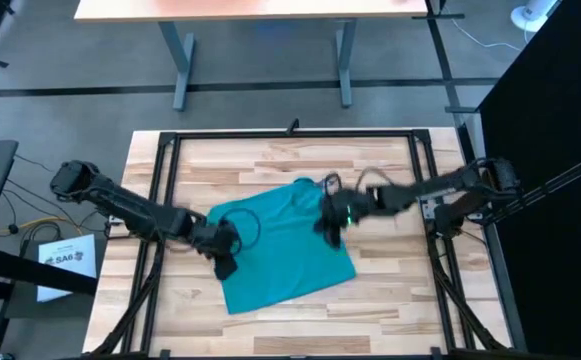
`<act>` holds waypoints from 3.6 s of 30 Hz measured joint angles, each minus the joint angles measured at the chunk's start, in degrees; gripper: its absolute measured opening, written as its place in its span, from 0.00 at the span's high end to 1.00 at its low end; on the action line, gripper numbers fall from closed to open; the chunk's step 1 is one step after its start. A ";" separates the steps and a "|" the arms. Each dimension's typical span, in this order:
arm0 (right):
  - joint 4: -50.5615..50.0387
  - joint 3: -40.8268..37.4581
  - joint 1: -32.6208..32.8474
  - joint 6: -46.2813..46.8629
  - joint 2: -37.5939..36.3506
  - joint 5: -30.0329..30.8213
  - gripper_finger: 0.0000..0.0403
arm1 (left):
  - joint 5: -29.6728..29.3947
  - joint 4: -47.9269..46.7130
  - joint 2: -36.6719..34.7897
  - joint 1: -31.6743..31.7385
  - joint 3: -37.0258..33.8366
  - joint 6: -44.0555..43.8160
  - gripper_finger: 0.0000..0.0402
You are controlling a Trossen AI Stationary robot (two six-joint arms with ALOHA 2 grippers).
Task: Roll towel
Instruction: Roll the blue towel
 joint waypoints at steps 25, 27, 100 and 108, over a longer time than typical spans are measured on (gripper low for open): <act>-22.81 29.85 -15.88 -24.46 31.87 -11.01 0.78 | -4.65 0.14 17.62 -12.78 9.77 -15.61 0.74; -23.63 29.87 -16.76 -25.18 31.85 -11.02 0.78 | -5.57 -0.46 17.62 -13.85 9.80 -16.91 0.74; -21.91 20.32 31.26 7.83 14.81 -4.43 0.78 | -0.24 -13.79 1.80 -8.77 13.26 21.40 0.74; -20.43 21.92 33.33 16.70 15.72 -4.99 0.78 | -5.68 -32.12 17.37 -17.46 32.33 27.65 0.74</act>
